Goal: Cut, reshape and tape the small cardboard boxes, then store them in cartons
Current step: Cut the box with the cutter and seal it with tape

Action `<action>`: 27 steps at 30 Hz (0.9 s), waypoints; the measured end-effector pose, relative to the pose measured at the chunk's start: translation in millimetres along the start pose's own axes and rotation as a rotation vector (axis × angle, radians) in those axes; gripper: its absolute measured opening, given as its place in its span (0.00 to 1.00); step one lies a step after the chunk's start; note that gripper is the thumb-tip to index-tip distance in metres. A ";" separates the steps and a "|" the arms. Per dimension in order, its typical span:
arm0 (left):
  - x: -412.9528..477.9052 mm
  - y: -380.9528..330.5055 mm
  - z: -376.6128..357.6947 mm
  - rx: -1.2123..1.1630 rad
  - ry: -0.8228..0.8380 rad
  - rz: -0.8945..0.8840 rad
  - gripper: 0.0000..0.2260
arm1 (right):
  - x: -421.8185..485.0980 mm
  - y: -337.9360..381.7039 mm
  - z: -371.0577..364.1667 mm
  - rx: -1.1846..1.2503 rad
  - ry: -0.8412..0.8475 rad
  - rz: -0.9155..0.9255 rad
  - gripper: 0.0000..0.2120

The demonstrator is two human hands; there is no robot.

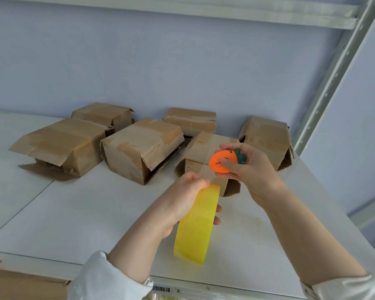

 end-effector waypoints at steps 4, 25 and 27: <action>1.1 0.7 -0.4 -0.020 0.000 -0.002 0.06 | 1.8 1.8 -5.8 -0.153 -0.004 0.093 0.12; 1.5 1.0 -0.5 -0.053 0.007 -0.027 0.06 | 3.5 1.2 -5.2 -0.333 0.010 0.146 0.10; 2.2 1.5 -0.5 -0.056 0.005 -0.032 0.06 | 2.8 -0.9 -5.6 -0.373 0.010 0.144 0.10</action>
Point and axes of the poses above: each hand's wrist, its own x-axis towards the middle knuckle, its own z-axis out of the back of the hand, y = z × x, the point moved 5 cm from there along x, towards the middle knuckle, and after that the axes turned 6 degrees about x, right-handed, at the moved point
